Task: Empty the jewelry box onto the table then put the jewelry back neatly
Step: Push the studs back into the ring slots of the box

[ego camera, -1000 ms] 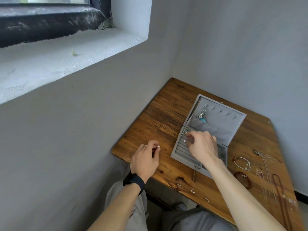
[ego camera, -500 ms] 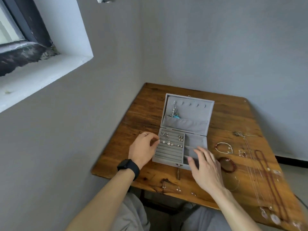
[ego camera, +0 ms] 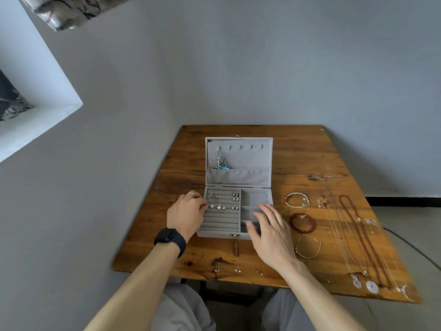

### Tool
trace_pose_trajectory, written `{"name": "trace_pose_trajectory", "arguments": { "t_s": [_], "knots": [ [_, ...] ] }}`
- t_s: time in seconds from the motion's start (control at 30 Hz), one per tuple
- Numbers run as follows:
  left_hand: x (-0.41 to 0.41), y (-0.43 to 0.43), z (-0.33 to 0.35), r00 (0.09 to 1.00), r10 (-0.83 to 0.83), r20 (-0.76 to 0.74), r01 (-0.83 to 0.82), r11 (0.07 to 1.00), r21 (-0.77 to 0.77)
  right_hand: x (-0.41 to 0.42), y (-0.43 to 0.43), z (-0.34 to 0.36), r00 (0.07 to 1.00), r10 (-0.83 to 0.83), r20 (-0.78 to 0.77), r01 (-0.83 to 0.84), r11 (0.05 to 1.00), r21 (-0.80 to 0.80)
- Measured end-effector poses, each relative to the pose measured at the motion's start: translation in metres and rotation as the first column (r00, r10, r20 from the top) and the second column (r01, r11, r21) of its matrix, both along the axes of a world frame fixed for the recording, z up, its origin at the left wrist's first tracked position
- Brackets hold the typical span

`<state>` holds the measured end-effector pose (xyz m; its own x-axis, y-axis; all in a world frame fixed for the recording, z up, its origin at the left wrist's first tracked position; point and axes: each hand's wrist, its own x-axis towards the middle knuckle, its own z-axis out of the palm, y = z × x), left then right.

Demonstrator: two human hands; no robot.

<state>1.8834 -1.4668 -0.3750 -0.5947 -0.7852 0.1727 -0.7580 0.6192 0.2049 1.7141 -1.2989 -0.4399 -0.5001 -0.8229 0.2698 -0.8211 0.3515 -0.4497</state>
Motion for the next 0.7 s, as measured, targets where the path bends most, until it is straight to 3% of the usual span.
{"name": "trace_pose_trajectory", "arguments": {
  "t_s": [0.13, 0.37, 0.7],
  "knots": [
    [-0.006, 0.003, 0.000, 1.000, 0.006, 0.030, -0.006, 1.000, -0.030, 0.000, 0.001, 0.000, 1.000, 0.000, 0.000, 0.000, 1.000, 0.011],
    [-0.006, 0.008, -0.006, 0.998, 0.037, -0.057, -0.035, 0.999, 0.034, 0.000, 0.001, 0.001, 1.000, -0.003, 0.018, 0.002, 1.000, 0.022],
    [-0.012, 0.005, -0.006, 0.987, -0.161, -0.021, 0.155, 0.972, -0.177, -0.001, 0.000, -0.001, 1.000, 0.004, 0.017, -0.005, 1.000, 0.024]
  ]
}}
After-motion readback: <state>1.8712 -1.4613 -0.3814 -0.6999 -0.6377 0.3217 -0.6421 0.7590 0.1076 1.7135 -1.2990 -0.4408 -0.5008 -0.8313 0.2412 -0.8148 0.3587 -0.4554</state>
